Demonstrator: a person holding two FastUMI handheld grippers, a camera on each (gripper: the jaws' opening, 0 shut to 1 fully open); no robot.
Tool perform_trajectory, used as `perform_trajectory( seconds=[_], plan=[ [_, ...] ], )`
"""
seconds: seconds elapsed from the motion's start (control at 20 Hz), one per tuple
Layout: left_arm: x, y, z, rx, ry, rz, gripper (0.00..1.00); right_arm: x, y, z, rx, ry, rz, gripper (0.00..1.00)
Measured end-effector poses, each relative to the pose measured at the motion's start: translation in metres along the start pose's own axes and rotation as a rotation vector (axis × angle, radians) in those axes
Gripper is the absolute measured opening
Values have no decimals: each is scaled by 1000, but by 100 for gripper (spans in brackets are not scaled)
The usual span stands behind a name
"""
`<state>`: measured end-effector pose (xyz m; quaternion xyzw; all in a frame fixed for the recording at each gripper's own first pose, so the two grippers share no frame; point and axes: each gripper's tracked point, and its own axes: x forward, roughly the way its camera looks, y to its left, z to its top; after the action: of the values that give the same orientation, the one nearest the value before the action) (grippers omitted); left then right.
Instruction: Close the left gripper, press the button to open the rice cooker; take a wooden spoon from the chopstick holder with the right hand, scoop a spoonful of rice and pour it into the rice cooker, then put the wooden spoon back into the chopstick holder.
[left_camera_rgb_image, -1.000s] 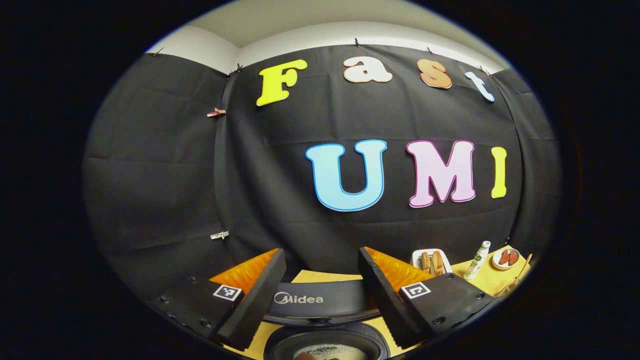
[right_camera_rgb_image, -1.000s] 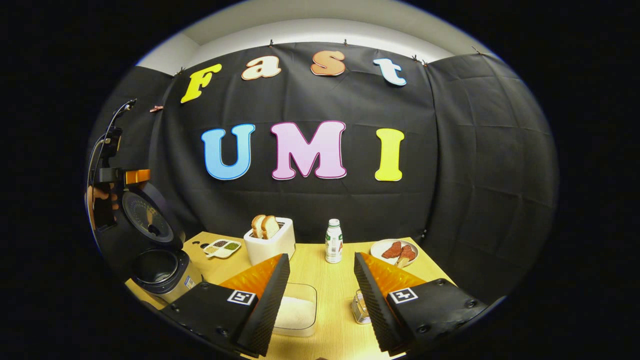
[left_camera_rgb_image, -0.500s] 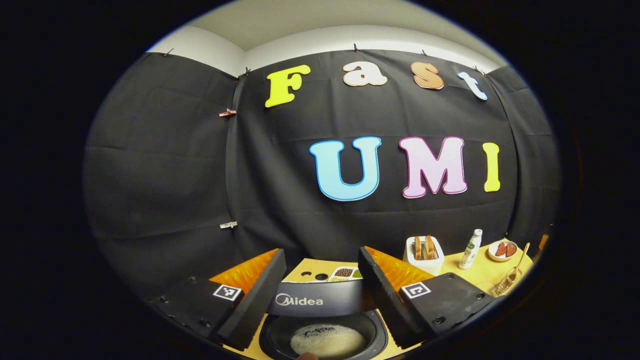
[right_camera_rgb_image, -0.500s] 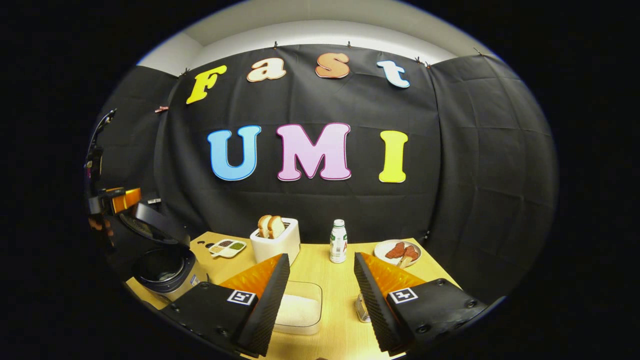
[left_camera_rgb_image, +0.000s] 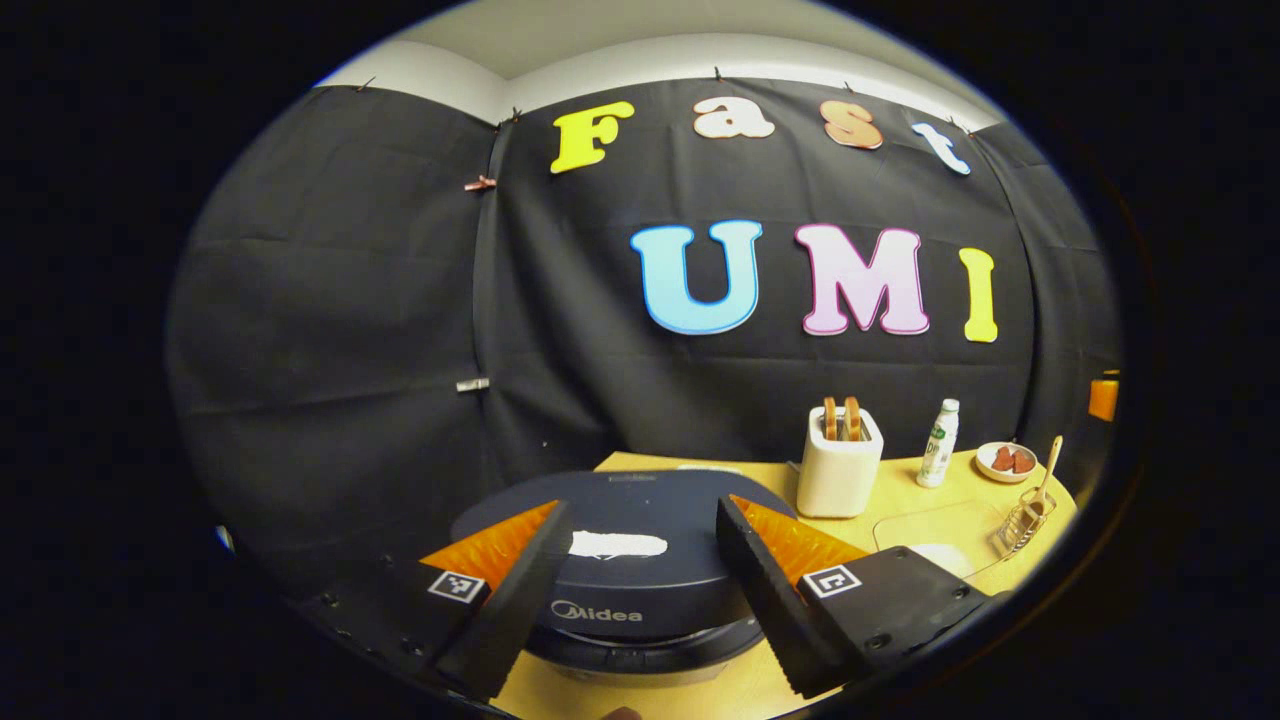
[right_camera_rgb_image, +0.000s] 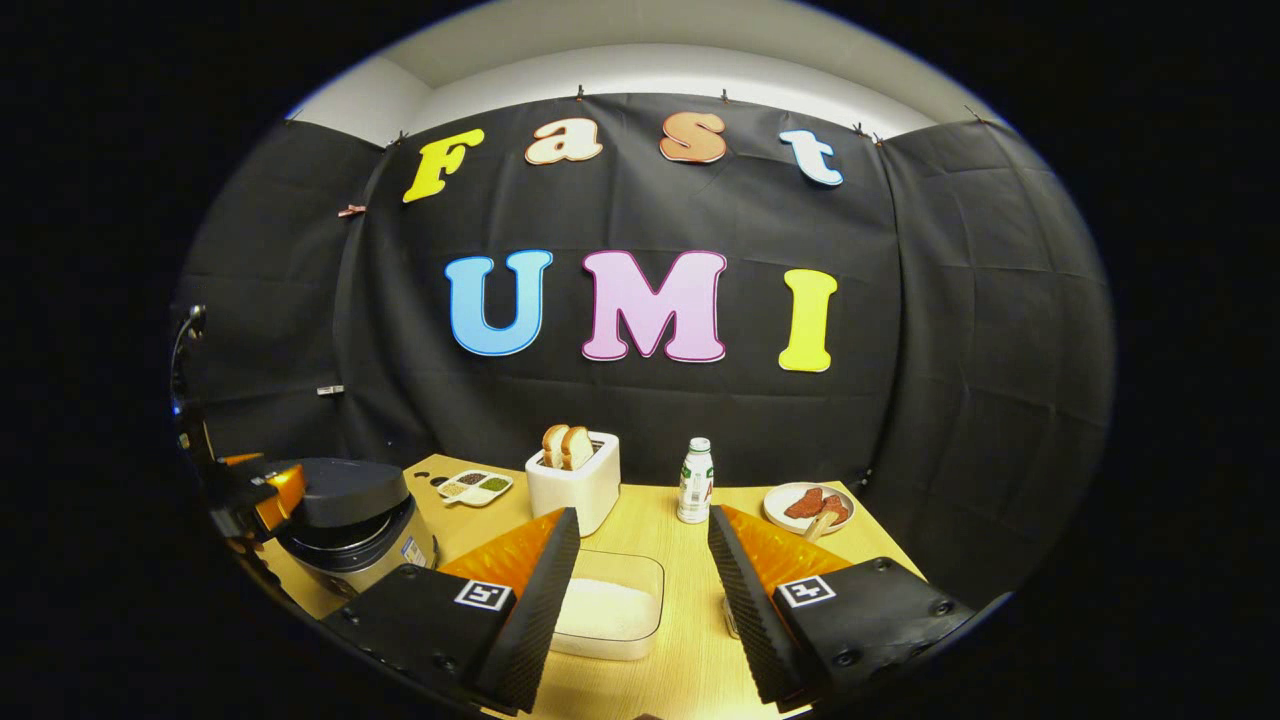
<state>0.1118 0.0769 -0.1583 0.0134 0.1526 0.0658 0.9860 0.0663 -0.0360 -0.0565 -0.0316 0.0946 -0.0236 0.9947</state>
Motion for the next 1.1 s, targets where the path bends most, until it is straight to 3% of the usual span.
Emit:
perform_trajectory(
  seconds=[0.4,1.1],
  plan=[
    [-5,-2,-45,-22,44,23,100,-12,5,-10,-8,21,7,81],
    [-21,1,-55,-29,10,42,100,-14,3,-16,-2,42,-5,81]
  ],
)
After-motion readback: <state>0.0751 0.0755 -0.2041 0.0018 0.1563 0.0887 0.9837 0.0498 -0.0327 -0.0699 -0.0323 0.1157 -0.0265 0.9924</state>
